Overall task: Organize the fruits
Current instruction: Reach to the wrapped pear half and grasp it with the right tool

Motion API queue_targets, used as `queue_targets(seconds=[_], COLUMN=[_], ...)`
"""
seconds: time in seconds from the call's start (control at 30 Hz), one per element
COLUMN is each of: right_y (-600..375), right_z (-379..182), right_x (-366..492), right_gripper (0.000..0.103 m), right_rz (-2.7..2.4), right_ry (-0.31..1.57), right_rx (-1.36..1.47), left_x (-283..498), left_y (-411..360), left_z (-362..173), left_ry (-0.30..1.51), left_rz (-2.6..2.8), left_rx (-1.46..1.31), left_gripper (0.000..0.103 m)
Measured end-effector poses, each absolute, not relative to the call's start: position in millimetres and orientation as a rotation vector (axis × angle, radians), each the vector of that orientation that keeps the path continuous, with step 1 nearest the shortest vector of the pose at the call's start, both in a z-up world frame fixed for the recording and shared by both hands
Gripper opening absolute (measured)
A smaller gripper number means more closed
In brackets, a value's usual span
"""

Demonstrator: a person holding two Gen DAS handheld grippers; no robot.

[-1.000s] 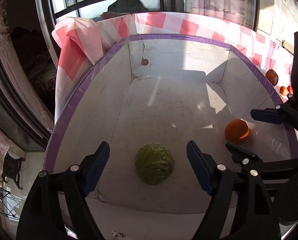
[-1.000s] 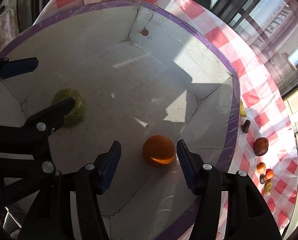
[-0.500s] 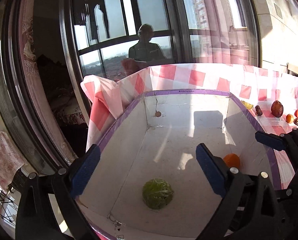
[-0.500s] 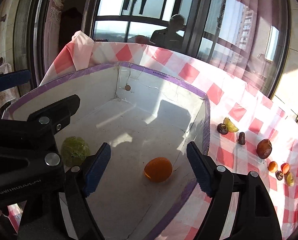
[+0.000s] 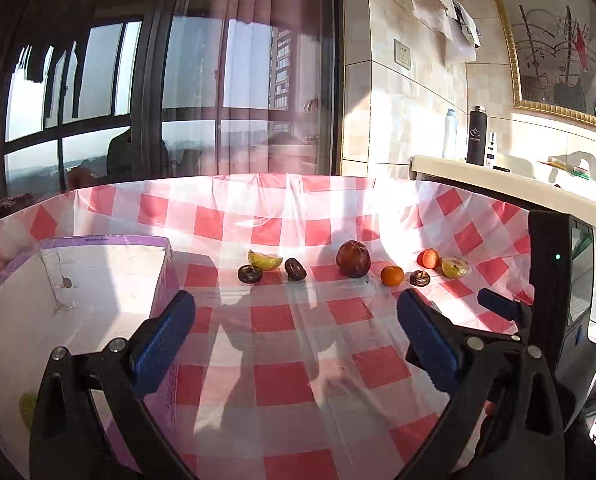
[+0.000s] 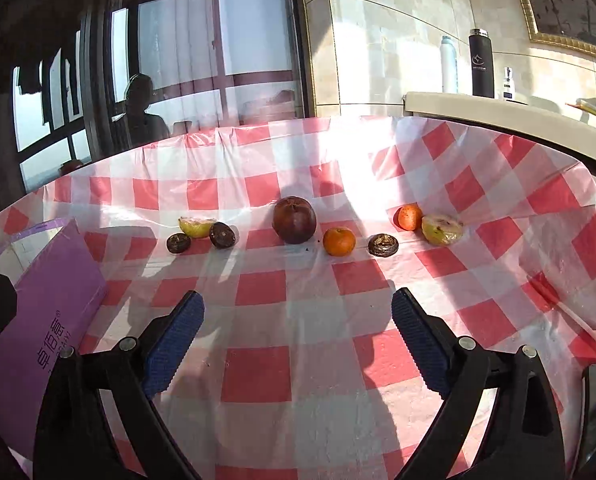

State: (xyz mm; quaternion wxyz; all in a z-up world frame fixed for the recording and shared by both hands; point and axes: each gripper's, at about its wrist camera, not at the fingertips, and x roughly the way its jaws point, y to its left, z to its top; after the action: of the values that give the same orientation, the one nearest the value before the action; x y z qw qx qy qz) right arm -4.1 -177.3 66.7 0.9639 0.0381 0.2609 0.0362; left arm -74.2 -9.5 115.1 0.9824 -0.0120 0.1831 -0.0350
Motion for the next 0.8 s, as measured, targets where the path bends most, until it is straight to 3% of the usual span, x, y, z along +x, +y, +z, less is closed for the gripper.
queue_targets(seconds=[0.2, 0.37, 0.8], right_y=[-249, -270, -276], right_z=[20, 10, -10], right_x=[53, 95, 203], right_gripper=[0.091, 0.091, 0.095], right_rz=[-0.103, -0.143, -0.180], right_ry=[0.743, 0.814, 0.959], right_rx=[0.099, 0.107, 0.118], left_x=[16, 52, 59], left_y=[-53, -54, -47], left_z=[54, 31, 25], left_ry=[0.575, 0.730, 0.775], left_rz=[-0.142, -0.167, -0.192], left_rx=[-0.112, -0.214, -0.278], left_gripper=[0.101, 0.101, 0.101])
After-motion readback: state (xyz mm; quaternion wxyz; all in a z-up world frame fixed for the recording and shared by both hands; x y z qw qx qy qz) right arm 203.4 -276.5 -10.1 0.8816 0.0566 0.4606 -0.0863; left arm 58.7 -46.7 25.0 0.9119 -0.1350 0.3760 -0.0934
